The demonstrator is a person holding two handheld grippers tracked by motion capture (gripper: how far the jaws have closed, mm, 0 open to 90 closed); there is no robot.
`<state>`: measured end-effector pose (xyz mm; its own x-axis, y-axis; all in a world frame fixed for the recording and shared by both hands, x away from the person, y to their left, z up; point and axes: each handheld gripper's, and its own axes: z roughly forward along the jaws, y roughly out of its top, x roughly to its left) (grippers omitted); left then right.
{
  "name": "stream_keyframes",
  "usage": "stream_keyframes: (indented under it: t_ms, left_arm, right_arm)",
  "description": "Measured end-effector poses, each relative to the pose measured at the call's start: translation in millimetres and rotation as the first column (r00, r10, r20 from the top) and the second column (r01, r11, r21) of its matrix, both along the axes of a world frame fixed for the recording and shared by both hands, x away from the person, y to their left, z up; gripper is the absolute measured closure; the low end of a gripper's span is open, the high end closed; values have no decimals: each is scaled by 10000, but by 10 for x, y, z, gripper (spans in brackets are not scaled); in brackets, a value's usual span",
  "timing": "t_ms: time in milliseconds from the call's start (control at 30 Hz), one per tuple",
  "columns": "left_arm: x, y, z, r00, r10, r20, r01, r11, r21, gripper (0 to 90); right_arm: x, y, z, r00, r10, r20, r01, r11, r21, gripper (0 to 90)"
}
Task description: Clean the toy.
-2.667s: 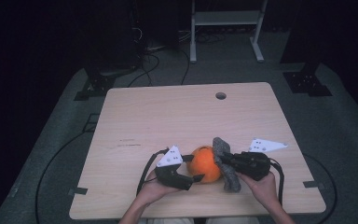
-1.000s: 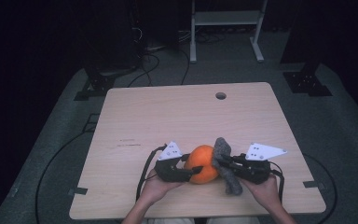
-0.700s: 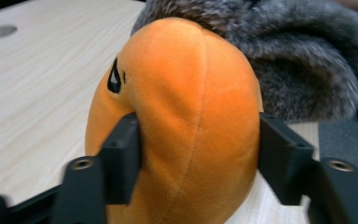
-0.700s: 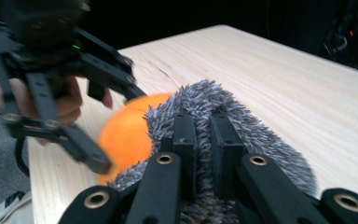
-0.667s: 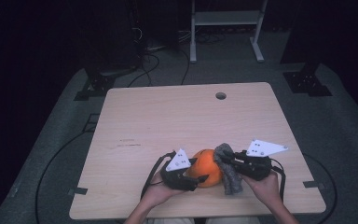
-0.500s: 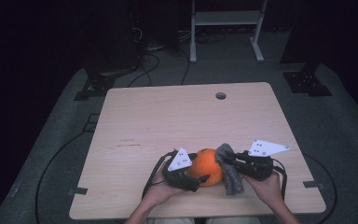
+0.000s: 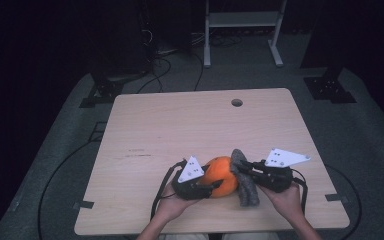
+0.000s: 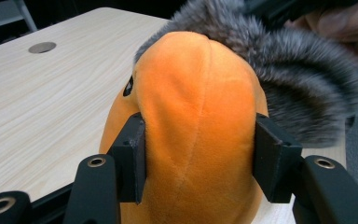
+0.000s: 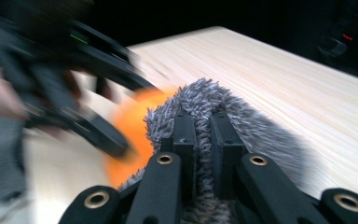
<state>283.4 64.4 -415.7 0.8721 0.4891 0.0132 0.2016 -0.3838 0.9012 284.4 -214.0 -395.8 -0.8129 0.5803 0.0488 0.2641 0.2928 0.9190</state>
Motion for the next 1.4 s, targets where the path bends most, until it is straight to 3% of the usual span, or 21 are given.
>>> stream_keyframes:
  t_ms: [67, 133, 200, 233, 367, 433, 500, 567, 600, 633, 733, 833, 867, 900, 933, 1000, 1067, 1100, 1133, 1200, 1400]
  left_arm:
    - [3, 10, -8, 10000, 27, 18, -27, 10000, 54, 442]
    - [-4, -20, -19, 10000, -29, 60, 28, 9999, 129, 442]
    - [-42, -70, -30, 9996, -154, 255, 144, 9992, 383, 444]
    - [-99, -130, -53, 9980, -366, 511, 329, 9968, 729, 445]
    - [-176, -188, -86, 9941, -669, 854, 571, 9920, 1129, 447]
    - [-197, -196, -97, 9908, -867, 1039, 721, 9880, 1364, 443]
    - [-190, -197, -99, 9915, -859, 973, 730, 9889, 1292, 431]
    - [-157, -186, -106, 9949, -655, 769, 571, 9927, 1067, 345]
    - [-157, -186, -106, 9949, -655, 769, 571, 9927, 1067, 281]
    - [-98, -190, -110, 9986, -331, 422, 291, 9953, 927, 211]
    - [-79, -196, -126, 9988, -297, 386, 263, 9960, 857, 187]
    - [-133, -223, -137, 9950, -747, 661, 668, 9911, 1153, 261]
    - [-165, -242, -142, 9915, -958, 881, 830, 9867, 1396, 296]
    - [-231, -276, -148, 9826, -1292, 1333, 1018, 9755, 1952, 326]
    - [-252, -283, -152, 9807, -1307, 1451, 993, 9736, 2057, 335]
    - [-251, -271, -149, 9807, -1285, 1471, 968, 9739, 2051, 344]
    - [-216, -227, -148, 9855, -1161, 1239, 947, 9814, 1668, 360]
    - [-173, -182, -153, 9894, -1089, 965, 956, 9865, 1328, 359]
    - [-173, -182, -153, 9894, -1089, 965, 956, 9865, 1328, 357]
    - [-120, -109, -154, 9940, -849, 693, 786, 9930, 886, 346]
    - [-10, -5, -160, 9994, -339, 49, 338, 9994, 87, 331]
  right_arm:
    - [1, -23, -28, 10000, 43, -34, -43, 10000, -42, 817]
    - [-78, 53, 1, 9986, 480, 207, -478, 9988, -108, 818]
    - [-109, 109, 30, 9969, 694, 363, -688, 9975, -170, 817]
    - [-156, 220, 83, 9919, 1085, 653, -1069, 9939, -271, 817]
    - [-132, 295, 113, 9916, 1153, 579, -1126, 9925, -475, 818]
    - [-41, 206, 88, 9959, 884, 174, -881, 9960, -165, 818]
    - [-8, 155, 70, 9977, 668, 88, -668, 9978, -45, 819]
    - [60, 8, 5, 9991, 282, -321, -280, 9996, 58, 818]
    - [60, 8, 5, 9991, 282, -321, -280, 9996, 58, 818]
    - [56, -42, -29, 9987, 251, -433, -247, 9996, 98, 818]
    - [20, -32, -15, 9986, 396, -342, -397, 9992, -19, 817]
    - [-52, 67, 66, 9951, 961, -251, -964, 9953, -99, 818]
    - [-84, 135, 97, 9934, 1143, -134, -1147, 9928, -336, 818]
    - [-115, 257, 133, 9899, 1414, -33, -1413, 9877, -672, 818]
    - [-104, 292, 132, 9898, 1426, -62, -1427, 9871, -721, 819]
    - [-78, 302, 123, 9908, 1347, -108, -1351, 9878, -772, 819]
    - [41, 179, 62, 9953, 884, -384, -895, 9957, -258, 820]
    - [78, 115, 37, 9969, 642, -445, -650, 9977, -185, 820]
    - [78, 115, 37, 9969, 642, -445, -650, 9977, -185, 820]
    - [130, -43, -56, 9958, 210, -892, -201, 9997, 111, 820]
    - [86, -85, -95, 9937, 317, -1075, -267, 9985, 475, 820]
